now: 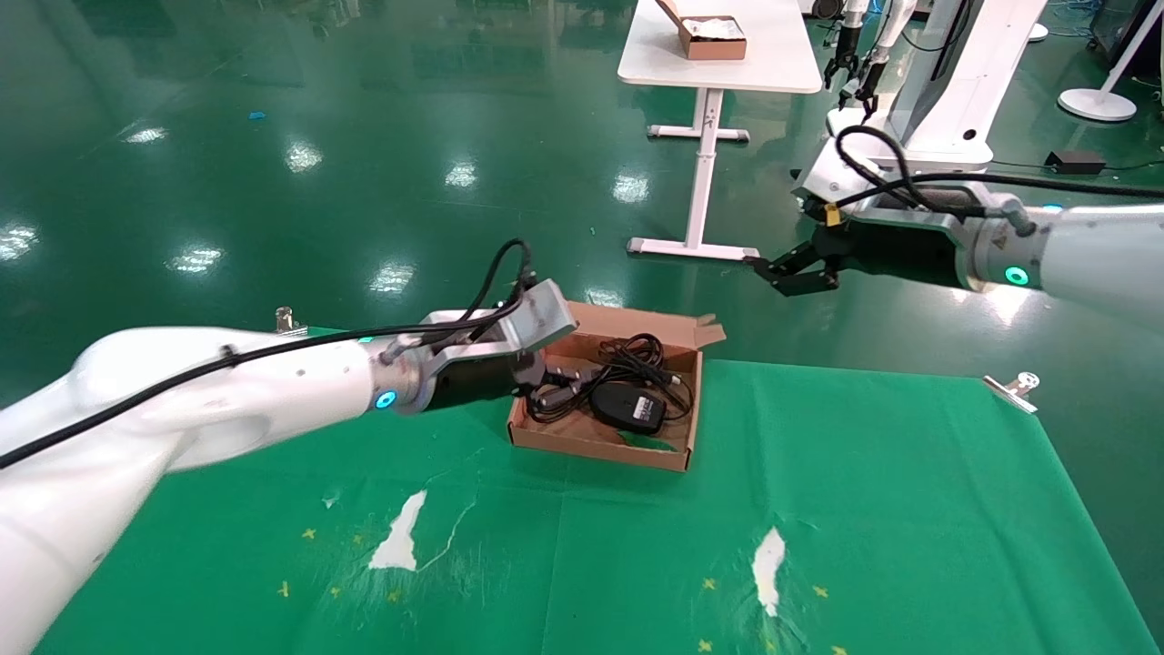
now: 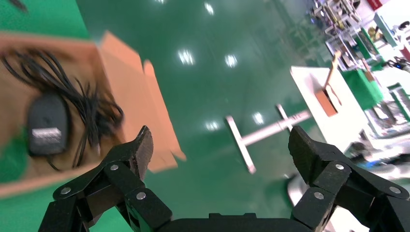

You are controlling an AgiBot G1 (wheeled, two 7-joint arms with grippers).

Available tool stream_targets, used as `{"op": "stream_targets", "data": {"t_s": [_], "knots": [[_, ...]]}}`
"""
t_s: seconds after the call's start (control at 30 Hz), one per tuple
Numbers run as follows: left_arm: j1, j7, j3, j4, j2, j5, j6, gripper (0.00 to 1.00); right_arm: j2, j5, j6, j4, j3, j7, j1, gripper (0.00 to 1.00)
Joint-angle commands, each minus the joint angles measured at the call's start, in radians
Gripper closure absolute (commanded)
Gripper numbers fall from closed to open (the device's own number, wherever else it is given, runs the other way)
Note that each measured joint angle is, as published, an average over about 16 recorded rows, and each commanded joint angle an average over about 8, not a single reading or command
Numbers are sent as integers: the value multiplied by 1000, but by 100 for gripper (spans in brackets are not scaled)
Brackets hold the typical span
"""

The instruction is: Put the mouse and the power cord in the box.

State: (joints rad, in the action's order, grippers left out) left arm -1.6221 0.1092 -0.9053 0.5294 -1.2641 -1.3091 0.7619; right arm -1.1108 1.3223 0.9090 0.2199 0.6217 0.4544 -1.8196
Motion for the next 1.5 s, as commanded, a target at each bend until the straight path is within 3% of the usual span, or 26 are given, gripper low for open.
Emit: {"op": "stream_targets", "data": {"t_s": [0.03,1.5], "knots": [[21,-12,24,30,26,23,29,0,20,-23,23,42,-13,-25,29,0],[491,-266,561,677,585,519,658,0,451,-534,529,960,-309,-579,672,0]]}}
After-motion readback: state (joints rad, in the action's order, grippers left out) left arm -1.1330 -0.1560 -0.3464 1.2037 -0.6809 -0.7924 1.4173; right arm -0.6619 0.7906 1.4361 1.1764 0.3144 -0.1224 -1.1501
